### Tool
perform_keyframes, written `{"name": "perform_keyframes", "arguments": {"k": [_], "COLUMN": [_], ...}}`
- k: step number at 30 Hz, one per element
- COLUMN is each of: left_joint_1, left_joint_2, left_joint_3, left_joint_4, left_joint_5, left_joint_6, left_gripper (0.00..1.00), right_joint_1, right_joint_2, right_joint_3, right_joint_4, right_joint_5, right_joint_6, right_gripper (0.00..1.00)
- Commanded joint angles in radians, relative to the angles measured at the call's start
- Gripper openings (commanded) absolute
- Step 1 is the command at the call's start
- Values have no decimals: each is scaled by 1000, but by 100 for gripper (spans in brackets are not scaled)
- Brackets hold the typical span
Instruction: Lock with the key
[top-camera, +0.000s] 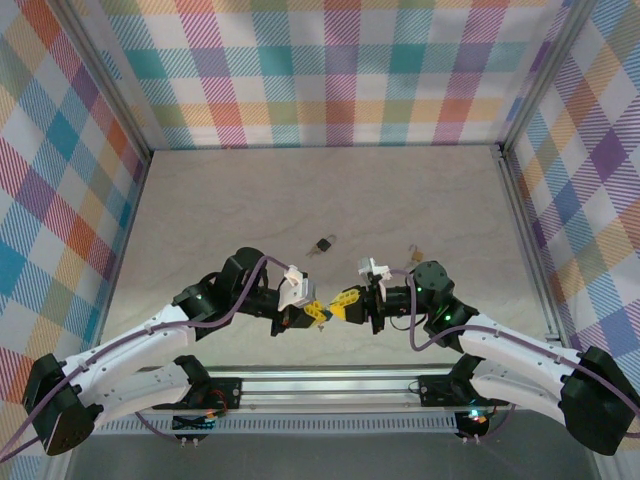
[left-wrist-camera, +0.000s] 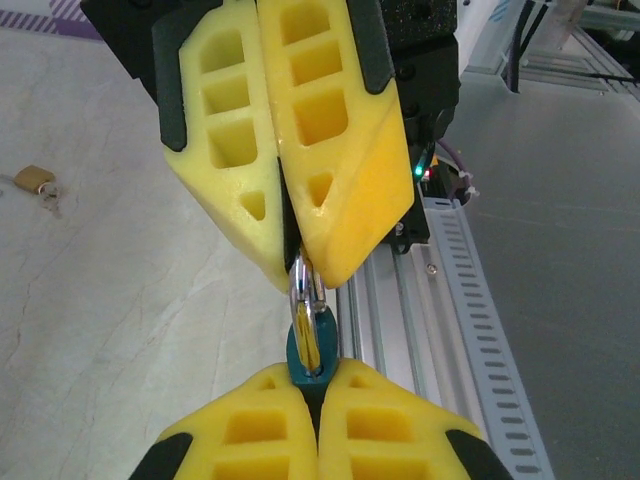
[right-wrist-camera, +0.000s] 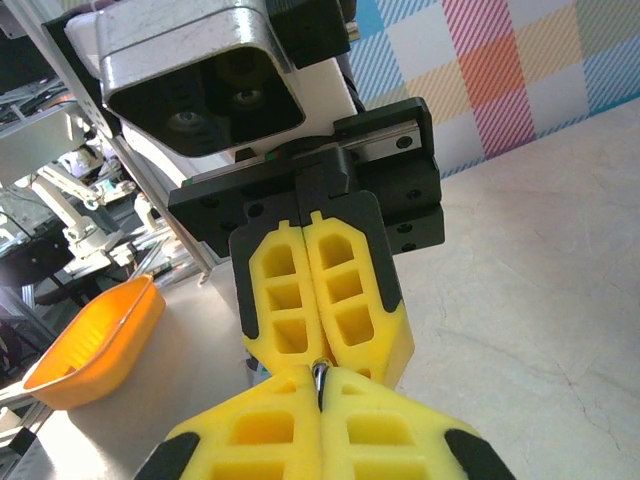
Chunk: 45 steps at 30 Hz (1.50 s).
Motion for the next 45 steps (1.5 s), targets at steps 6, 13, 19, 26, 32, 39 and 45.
{"name": "perform_keyframes", "arguments": {"k": [6, 13, 19, 26, 32, 39, 45], "left_joint_1": [-5, 4, 13, 15, 21, 25, 36], "left_joint_2": [-76, -94, -111, -154, -170, -181, -216], "left_joint_3": [-25, -42, -53, -71, -86, -94, -111], "left_joint_4": [130, 205, 254, 300, 346, 380, 430], "left_joint_5": [121, 153, 162, 135, 128, 94, 12], "left_joint_6": [-36, -100, -131, -140, -165, -160, -145], "left_gripper": [0, 0, 0, 0, 0, 0, 0], "right_joint_1": [9, 35, 55, 63, 76, 90, 99], "right_joint_2": [26, 37, 55, 72, 88, 123, 134], "right_joint_3": [-19, -26, -36, -50, -56, -56, -60], "right_joint_4": [64, 78, 94, 117, 134, 135, 124], "right_joint_5": [60, 78, 87, 92, 95, 98, 89], "right_joint_6": [-8, -29, -48, -55, -61, -66, -74], "right_gripper": [0, 0, 0, 0, 0, 0, 0]}}
